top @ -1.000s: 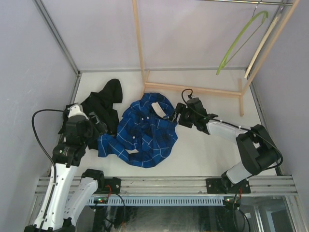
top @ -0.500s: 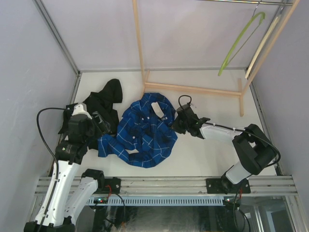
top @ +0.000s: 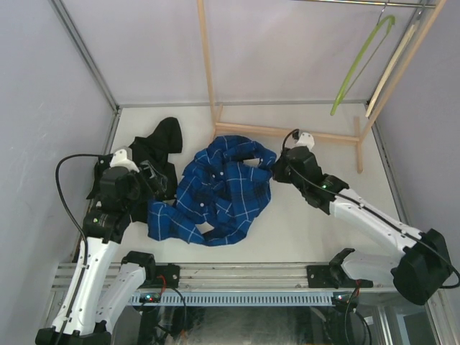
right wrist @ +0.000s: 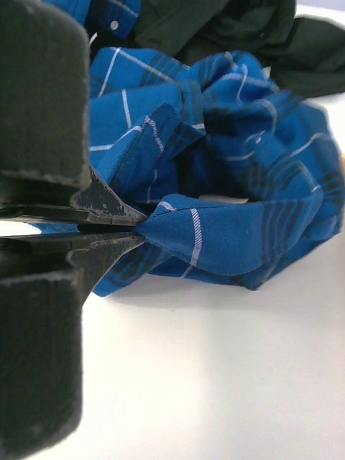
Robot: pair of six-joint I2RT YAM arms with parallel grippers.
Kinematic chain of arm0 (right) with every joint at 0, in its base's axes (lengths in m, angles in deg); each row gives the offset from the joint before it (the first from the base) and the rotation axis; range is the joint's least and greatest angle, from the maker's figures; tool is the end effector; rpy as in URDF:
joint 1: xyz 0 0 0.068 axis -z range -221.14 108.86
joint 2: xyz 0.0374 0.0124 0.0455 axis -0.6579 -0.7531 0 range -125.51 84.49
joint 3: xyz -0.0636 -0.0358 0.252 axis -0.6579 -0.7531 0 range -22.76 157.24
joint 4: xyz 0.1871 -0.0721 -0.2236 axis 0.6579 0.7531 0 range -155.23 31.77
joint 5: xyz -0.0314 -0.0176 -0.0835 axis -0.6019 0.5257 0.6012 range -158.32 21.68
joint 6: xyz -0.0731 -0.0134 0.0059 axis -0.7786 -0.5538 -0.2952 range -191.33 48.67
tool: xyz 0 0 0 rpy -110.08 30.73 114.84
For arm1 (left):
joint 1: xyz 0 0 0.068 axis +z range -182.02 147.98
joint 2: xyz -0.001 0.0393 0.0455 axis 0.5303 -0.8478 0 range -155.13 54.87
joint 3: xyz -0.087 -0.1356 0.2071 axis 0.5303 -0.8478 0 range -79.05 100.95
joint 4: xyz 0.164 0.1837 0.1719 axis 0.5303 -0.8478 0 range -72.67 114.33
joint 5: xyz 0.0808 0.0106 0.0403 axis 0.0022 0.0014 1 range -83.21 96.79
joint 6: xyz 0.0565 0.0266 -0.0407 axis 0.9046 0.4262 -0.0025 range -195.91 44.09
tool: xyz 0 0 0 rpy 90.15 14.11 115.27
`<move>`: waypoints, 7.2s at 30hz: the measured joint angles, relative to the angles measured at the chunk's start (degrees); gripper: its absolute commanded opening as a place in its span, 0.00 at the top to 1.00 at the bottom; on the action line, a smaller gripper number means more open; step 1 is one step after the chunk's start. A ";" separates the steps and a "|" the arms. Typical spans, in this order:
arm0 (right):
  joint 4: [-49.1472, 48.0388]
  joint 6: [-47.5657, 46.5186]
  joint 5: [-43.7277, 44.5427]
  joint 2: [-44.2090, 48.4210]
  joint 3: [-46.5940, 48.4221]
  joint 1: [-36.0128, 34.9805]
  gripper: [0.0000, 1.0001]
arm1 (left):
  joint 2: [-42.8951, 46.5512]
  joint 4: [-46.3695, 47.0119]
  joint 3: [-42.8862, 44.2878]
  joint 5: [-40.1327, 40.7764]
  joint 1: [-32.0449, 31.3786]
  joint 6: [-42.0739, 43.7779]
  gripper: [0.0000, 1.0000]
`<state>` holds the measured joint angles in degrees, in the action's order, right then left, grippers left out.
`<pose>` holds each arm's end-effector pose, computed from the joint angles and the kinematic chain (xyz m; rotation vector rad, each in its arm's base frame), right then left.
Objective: Place the shirt on the hanger
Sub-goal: Adjust the shirt at the center of the board.
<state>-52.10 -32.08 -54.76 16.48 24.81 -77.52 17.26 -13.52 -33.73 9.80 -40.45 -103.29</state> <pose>0.2717 0.1819 0.2300 0.1934 2.1743 0.5118 0.2111 -0.0280 0.2973 -0.3792 2.0781 -0.3212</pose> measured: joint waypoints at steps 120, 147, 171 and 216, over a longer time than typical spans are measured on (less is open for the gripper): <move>6.73 -8.00 -10.95 19.23 -14.21 -8.79 0.65 | -30.47 18.75 7.04 33.70 -52.41 4.85 1.00; 6.86 -0.98 8.63 29.88 -15.41 -12.83 1.00 | -33.48 10.62 18.47 24.90 -50.75 4.79 1.00; 10.91 -33.07 14.45 10.75 49.72 -13.64 1.00 | -48.30 -12.90 92.32 24.22 -51.52 17.73 1.00; 6.32 -0.61 -4.92 13.35 -15.91 -5.40 1.00 | -35.71 14.01 8.48 12.79 -46.93 -2.05 1.00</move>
<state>-45.79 -32.70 -59.68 29.83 8.90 -82.92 -18.45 0.49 -25.25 22.59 -87.38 -105.34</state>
